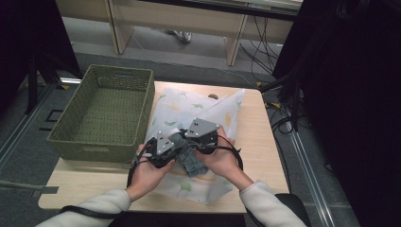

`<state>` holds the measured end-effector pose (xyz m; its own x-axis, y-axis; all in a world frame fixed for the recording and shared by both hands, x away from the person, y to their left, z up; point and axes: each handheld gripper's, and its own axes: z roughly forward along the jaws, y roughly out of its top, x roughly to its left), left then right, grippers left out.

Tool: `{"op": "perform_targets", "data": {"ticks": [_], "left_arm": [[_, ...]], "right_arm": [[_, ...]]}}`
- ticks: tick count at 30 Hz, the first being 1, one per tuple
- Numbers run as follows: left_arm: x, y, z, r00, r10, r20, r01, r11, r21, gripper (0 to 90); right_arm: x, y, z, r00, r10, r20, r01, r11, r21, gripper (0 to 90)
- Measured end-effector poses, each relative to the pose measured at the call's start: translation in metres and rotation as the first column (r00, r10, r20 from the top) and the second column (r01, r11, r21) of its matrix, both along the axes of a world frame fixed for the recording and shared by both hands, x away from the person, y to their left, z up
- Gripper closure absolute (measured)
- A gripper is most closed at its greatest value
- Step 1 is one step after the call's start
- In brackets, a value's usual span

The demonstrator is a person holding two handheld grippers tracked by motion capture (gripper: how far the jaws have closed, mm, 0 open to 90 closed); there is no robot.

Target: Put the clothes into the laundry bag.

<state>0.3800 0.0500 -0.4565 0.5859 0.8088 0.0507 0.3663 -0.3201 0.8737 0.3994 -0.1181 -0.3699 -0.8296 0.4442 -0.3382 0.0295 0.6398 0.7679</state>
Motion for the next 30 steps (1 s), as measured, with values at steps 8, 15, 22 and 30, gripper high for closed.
{"op": "perform_targets", "data": {"ticks": [8, 15, 22, 30], "left_arm": [[0.0027, 0.0003, 0.0003, 0.9999, 0.008, 0.014, -0.008, 1.0, -0.001, 67.8], [0.0035, -0.0017, -0.0002, 0.9995, 0.009, 0.031, -0.008, 1.0, -0.005, 67.8], [0.0051, -0.002, -0.0001, 0.9992, 0.008, 0.038, -0.008, 1.0, -0.006, 67.8], [0.0077, -0.0043, -0.0007, 0.9986, 0.011, 0.052, -0.01, 0.9999, -0.008, 67.8]], "right_arm": [[-0.0004, -0.0014, 0.0028, 0.9999, -0.005, 0.011, 0.005, 1.0, 0.013, 89.8], [0.0007, -0.0016, 0.0029, 0.9999, -0.007, 0.014, 0.007, 1.0, 0.016, 89.8], [0.0014, -0.0025, 0.0032, 0.9998, -0.013, 0.013, 0.013, 1.0, 0.023, 89.8], [0.0037, -0.0042, 0.0033, 0.9997, -0.014, 0.018, 0.013, 1.0, 0.027, 89.8]]}}
